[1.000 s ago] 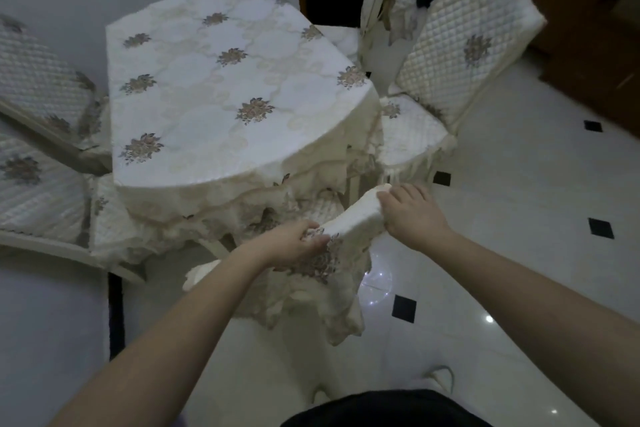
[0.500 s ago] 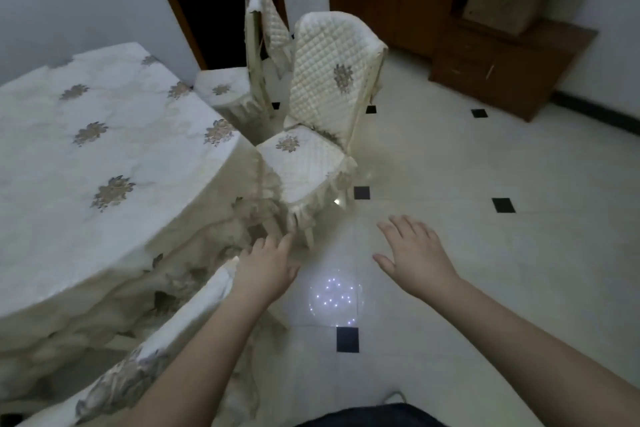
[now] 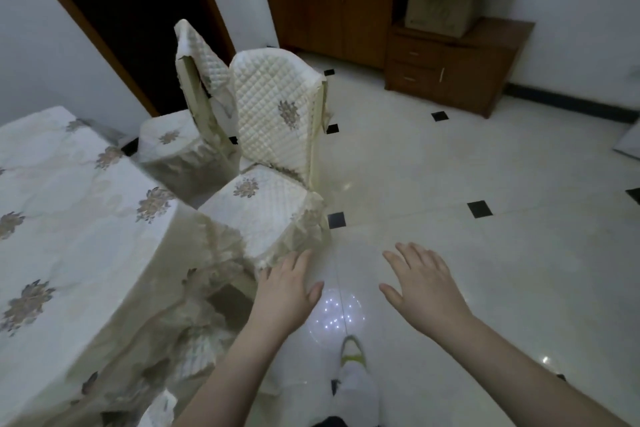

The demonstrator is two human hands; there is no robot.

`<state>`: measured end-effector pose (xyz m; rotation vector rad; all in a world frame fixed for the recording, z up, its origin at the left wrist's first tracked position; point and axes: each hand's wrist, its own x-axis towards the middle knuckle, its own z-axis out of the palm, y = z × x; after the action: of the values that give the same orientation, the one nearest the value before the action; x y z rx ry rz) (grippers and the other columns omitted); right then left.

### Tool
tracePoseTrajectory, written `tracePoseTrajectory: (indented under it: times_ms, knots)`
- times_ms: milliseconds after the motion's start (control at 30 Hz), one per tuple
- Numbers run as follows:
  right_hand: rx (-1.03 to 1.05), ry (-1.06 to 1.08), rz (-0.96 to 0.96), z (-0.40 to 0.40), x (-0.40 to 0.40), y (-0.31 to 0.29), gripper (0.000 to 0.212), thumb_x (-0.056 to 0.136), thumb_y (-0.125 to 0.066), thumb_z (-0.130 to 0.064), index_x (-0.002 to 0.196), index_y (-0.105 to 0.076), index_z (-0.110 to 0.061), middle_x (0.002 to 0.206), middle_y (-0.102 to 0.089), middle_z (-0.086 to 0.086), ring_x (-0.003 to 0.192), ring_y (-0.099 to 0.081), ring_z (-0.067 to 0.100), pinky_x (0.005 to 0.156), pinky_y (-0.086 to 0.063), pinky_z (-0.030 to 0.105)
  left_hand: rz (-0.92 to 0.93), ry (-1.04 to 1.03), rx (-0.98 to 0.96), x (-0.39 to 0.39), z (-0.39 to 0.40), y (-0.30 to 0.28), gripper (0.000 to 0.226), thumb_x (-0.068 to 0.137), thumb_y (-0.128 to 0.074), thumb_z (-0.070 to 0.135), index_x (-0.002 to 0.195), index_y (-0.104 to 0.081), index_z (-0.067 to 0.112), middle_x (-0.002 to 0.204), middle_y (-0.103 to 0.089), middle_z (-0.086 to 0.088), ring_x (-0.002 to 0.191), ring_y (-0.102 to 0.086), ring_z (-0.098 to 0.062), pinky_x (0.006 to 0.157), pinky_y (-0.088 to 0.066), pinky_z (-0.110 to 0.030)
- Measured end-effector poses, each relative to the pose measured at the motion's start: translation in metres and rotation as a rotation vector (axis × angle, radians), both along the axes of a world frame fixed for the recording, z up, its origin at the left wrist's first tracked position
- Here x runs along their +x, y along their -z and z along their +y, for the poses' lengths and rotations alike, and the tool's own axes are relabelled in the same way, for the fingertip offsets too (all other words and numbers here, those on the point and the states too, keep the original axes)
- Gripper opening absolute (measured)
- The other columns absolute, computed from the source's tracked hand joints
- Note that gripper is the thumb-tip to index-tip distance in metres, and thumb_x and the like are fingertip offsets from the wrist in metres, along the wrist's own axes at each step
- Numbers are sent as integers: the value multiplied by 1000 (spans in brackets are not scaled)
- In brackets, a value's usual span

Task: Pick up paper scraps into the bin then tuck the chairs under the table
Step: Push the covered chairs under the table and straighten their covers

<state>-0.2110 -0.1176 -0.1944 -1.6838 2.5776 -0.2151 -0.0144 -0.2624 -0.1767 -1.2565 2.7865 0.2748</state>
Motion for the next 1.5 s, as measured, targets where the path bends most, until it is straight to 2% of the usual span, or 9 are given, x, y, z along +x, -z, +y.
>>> tracePoseTrajectory:
  times_ms: [267,433,600,733,1033,1133,1233,1300,1500]
  knots:
    - [103,153,63,-78,-85,-3,57,68,-76,-47,116,-66,-18,119,-66,9,111,-61,30,94,-47,45,56,96,13,-98,-90,6,63,92,-36,56,147,-29,26,151,-35,4,140,-29,-18,112,-20,-42]
    - [102,198,76,-115,-126,-3,58,72,-73,-49,120,-63,-18,121,-63,8,114,-59,30,96,-45,46,150,235,-125,-153,-134,4,61,80,-42,56,127,-56,19,126,-61,-4,118,-56,-27,97,-43,-54]
    - [111,253,39,-136,-174,5,53,82,-38,-40,124,-62,-18,123,-62,9,115,-57,30,97,-44,46,144,320,-81,-223,-161,7,60,80,-43,55,124,-60,17,123,-63,-6,116,-57,-29,97,-39,-46]
    - [79,271,12,-154,-230,12,55,83,-36,-39,126,-60,-17,125,-61,11,116,-56,31,98,-44,47,118,361,-67,-290,-177,12,60,81,-42,54,123,-61,16,123,-64,-8,115,-58,-30,93,-47,-47]
    - [22,253,-47,-201,-381,13,52,87,-35,-41,126,-61,-17,125,-62,10,115,-57,31,102,-39,45,-19,253,-76,-428,-220,5,61,88,-36,57,129,-59,18,131,-60,-10,124,-52,-34,104,-37,-55]
    - [21,246,-56,-217,-428,15,59,97,-18,-47,124,-62,-18,122,-63,10,113,-59,31,101,-28,42,-41,224,-87,-461,-236,5,61,88,-35,57,129,-59,19,132,-60,-10,126,-52,-33,105,-30,-53]
    - [37,203,-88,-245,-464,14,57,95,-23,-48,125,-62,-17,124,-63,11,113,-58,32,100,-26,43,-35,182,-91,-487,-253,5,62,93,-28,56,137,-53,20,136,-57,-7,128,-51,-29,103,-40,-52]
    - [13,172,-87,-268,-476,10,54,90,-32,-46,127,-60,-18,125,-62,10,115,-58,30,101,-27,42,-16,163,-80,-496,-263,2,62,97,-20,56,142,-45,22,141,-53,-6,131,-48,-28,102,-42,-51]
    - [56,40,-101,-364,-506,10,55,91,-31,-49,132,-55,-22,130,-59,7,119,-55,27,101,-41,46,25,42,-62,-522,-329,19,63,99,-13,54,144,-43,21,142,-50,-10,131,-47,-32,101,-41,-53]
